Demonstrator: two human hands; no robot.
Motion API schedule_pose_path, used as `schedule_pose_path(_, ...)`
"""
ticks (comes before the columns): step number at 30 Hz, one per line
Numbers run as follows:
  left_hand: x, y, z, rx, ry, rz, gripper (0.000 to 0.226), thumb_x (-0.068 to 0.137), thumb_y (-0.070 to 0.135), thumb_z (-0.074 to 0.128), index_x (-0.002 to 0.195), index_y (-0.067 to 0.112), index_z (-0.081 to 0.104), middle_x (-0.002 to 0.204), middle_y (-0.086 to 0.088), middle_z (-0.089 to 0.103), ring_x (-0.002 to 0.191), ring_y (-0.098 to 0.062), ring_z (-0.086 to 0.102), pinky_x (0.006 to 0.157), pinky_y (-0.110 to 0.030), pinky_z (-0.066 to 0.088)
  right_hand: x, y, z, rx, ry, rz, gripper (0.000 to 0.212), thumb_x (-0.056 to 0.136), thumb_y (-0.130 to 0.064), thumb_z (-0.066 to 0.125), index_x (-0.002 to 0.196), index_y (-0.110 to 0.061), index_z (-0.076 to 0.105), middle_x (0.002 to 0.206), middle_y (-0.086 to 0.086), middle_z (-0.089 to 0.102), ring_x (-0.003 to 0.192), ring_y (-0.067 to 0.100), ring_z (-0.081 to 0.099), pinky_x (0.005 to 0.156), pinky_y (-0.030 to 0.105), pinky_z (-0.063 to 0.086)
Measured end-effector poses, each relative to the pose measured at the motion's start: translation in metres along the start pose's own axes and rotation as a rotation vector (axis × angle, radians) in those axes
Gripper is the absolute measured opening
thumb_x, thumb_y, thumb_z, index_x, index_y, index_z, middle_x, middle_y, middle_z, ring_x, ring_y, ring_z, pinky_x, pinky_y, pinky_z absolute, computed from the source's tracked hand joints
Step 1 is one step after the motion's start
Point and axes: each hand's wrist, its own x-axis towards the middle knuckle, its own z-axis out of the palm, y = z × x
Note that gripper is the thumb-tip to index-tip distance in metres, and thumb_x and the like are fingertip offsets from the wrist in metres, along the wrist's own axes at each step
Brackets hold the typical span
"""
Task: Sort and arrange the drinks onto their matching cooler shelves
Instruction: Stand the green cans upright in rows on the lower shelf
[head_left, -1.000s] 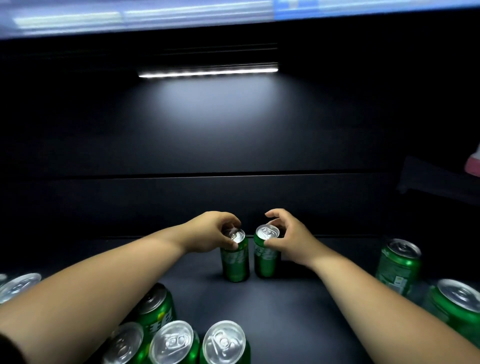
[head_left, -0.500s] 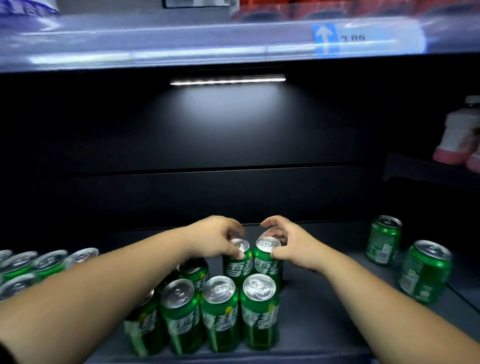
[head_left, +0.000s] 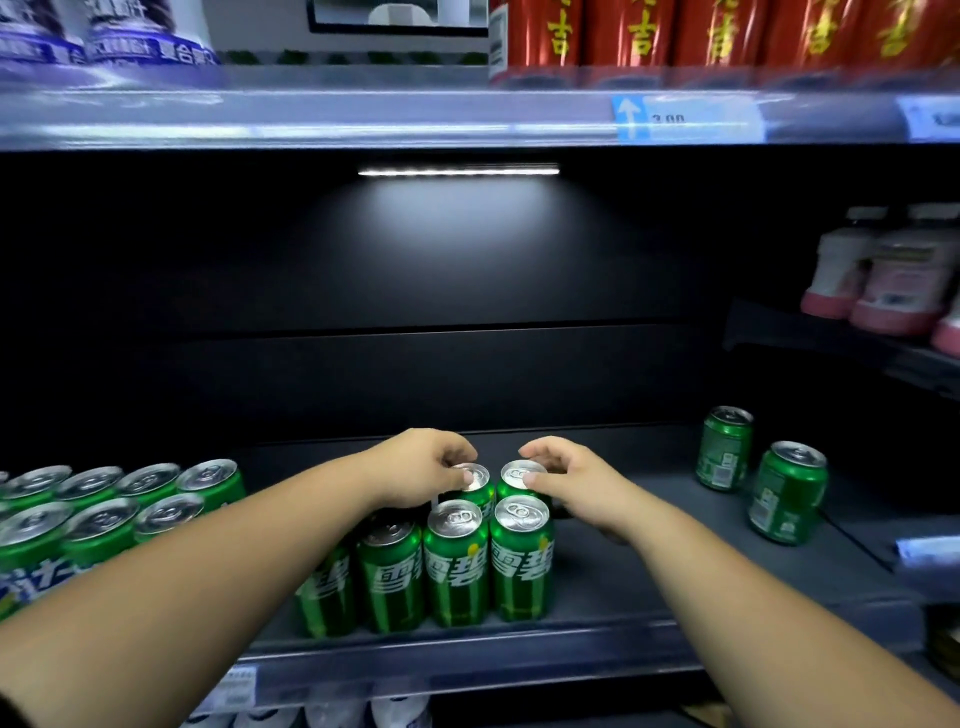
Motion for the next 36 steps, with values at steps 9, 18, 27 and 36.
schedule_pose_path(9, -0.008, -0.001, 0.000, 0.111, -0.001, 0.026, 0.023, 0.094, 0.041, 0.059, 0.114, 0.032, 0.067, 0.107, 0.017, 0.068, 0.099, -0.003, 0.062, 0.090, -0.025, 0.048, 0.014, -0.003, 0.001, 0.066, -0.180, 0.033, 0.027, 0.099, -0.005, 0.059, 0.119, -0.022, 0.058, 0.119, 0.001, 0.070, 0.082, 0.006, 0.067, 0.070, 0.026, 0.055)
schedule_pose_path(18, -0.016, -0.005, -0.003, 0.169, -0.072, 0.031, 0.038, 0.101, 0.040, 0.049, 0.134, 0.027, 0.060, 0.137, 0.006, 0.056, 0.127, -0.010, 0.050, 0.110, -0.030, 0.037, 0.011, 0.001, 0.005, 0.079, -0.170, 0.043, 0.021, 0.100, -0.017, 0.060, 0.122, -0.019, 0.061, 0.114, 0.000, 0.071, 0.093, 0.010, 0.068, 0.077, 0.026, 0.056)
schedule_pose_path(27, -0.028, -0.026, -0.009, 0.133, 0.029, -0.044, 0.060, 0.086, 0.065, 0.052, 0.139, 0.038, 0.051, 0.141, 0.012, 0.051, 0.125, -0.009, 0.052, 0.109, -0.039, 0.040, -0.013, 0.001, 0.009, 0.006, -0.192, -0.037, 0.094, 0.067, -0.055, 0.079, 0.149, -0.037, 0.035, 0.150, -0.013, 0.039, 0.136, 0.005, 0.043, 0.116, 0.031, 0.037)
schedule_pose_path(36, -0.070, -0.046, -0.025, 0.247, -0.138, -0.129, 0.135, 0.039, 0.104, 0.042, 0.153, 0.036, 0.024, 0.157, 0.009, 0.027, 0.145, -0.023, 0.023, 0.117, -0.043, 0.026, -0.033, 0.009, 0.026, -0.245, -0.199, -0.045, 0.150, 0.041, -0.050, 0.099, 0.154, -0.052, -0.001, 0.163, -0.010, 0.023, 0.145, 0.013, 0.035, 0.121, 0.041, 0.033)
